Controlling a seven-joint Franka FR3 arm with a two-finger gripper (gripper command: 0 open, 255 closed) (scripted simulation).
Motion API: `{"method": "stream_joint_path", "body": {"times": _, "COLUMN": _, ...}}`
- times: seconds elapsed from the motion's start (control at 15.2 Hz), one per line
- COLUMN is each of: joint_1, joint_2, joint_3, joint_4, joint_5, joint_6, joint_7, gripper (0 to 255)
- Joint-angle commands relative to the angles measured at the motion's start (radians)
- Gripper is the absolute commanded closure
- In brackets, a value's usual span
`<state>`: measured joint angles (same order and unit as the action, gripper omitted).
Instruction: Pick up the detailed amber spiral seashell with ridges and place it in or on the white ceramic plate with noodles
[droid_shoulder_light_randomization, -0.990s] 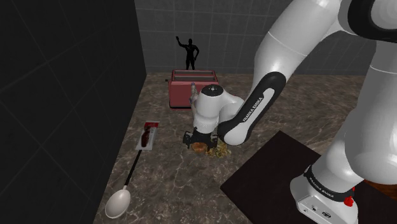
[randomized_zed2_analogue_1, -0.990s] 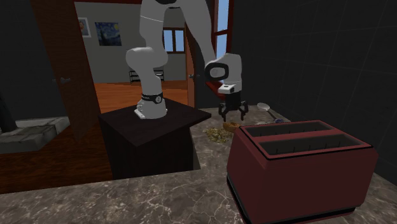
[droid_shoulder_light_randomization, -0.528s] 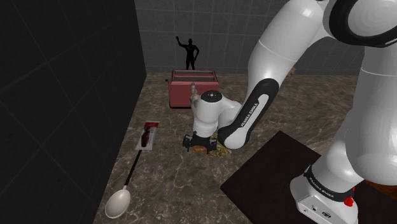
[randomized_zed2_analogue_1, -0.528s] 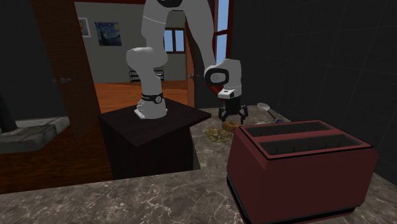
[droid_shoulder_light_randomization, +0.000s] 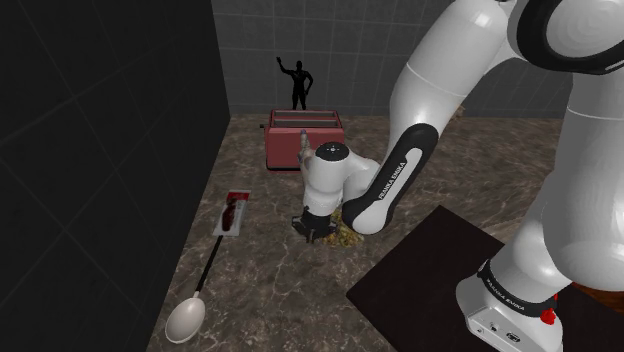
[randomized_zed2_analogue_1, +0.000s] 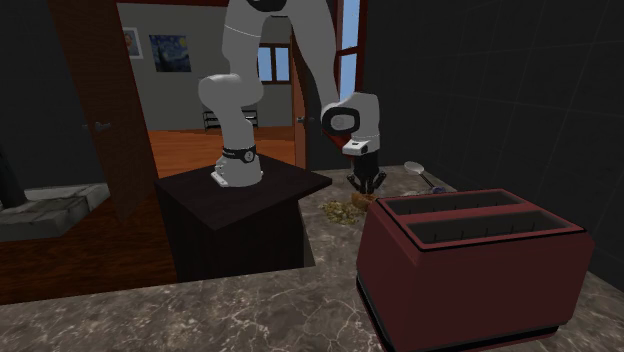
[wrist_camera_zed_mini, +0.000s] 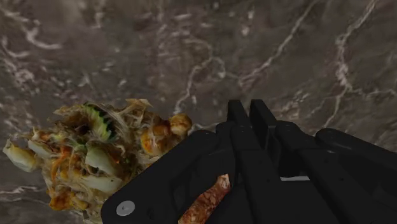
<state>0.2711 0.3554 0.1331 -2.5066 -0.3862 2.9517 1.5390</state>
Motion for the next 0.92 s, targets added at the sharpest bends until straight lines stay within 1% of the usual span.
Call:
{"method": "stream_joint_path", "body": {"times": 0.0, "joint_1": 0.0, "joint_2": 0.0, "joint_3": 0.0, "joint_4": 0.0, "joint_5": 0.0, "joint_6": 0.0, "joint_7": 0.0, "gripper": 255}}
{"method": "stream_joint_path", "body": {"times": 0.33, "joint_1": 0.0, "joint_2": 0.0, "joint_3": 0.0, "joint_4": 0.0, "joint_5": 0.0, "joint_6": 0.0, "joint_7": 0.0, "gripper": 255}}
{"method": "stream_joint_path", "body": {"times": 0.4, "joint_1": 0.0, "joint_2": 0.0, "joint_3": 0.0, "joint_4": 0.0, "joint_5": 0.0, "joint_6": 0.0, "joint_7": 0.0, "gripper": 0}}
{"method": "stream_joint_path", "body": {"times": 0.46, "joint_1": -0.056, "joint_2": -0.023, "joint_3": 0.053, "joint_4": 0.021, "joint_5": 0.072, "joint_6": -0.075, "joint_7": -0.024, "gripper": 0}}
{"method": "stream_joint_path", "body": {"times": 0.53, "joint_1": -0.099, "joint_2": -0.041, "joint_3": 0.091, "joint_4": 0.046, "joint_5": 0.132, "joint_6": -0.149, "joint_7": -0.037, "gripper": 0}}
{"method": "stream_joint_path", "body": {"times": 0.66, "joint_1": -0.15, "joint_2": -0.069, "joint_3": 0.122, "joint_4": 0.105, "joint_5": 0.233, "joint_6": -0.294, "joint_7": -0.045, "gripper": 0}}
{"method": "stream_joint_path", "body": {"times": 0.73, "joint_1": -0.153, "joint_2": -0.073, "joint_3": 0.121, "joint_4": 0.116, "joint_5": 0.249, "joint_6": -0.317, "joint_7": -0.044, "gripper": 0}}
{"method": "stream_joint_path", "body": {"times": 0.86, "joint_1": -0.145, "joint_2": -0.046, "joint_3": 0.111, "joint_4": 0.118, "joint_5": 0.235, "joint_6": -0.293, "joint_7": -0.035, "gripper": 0}}
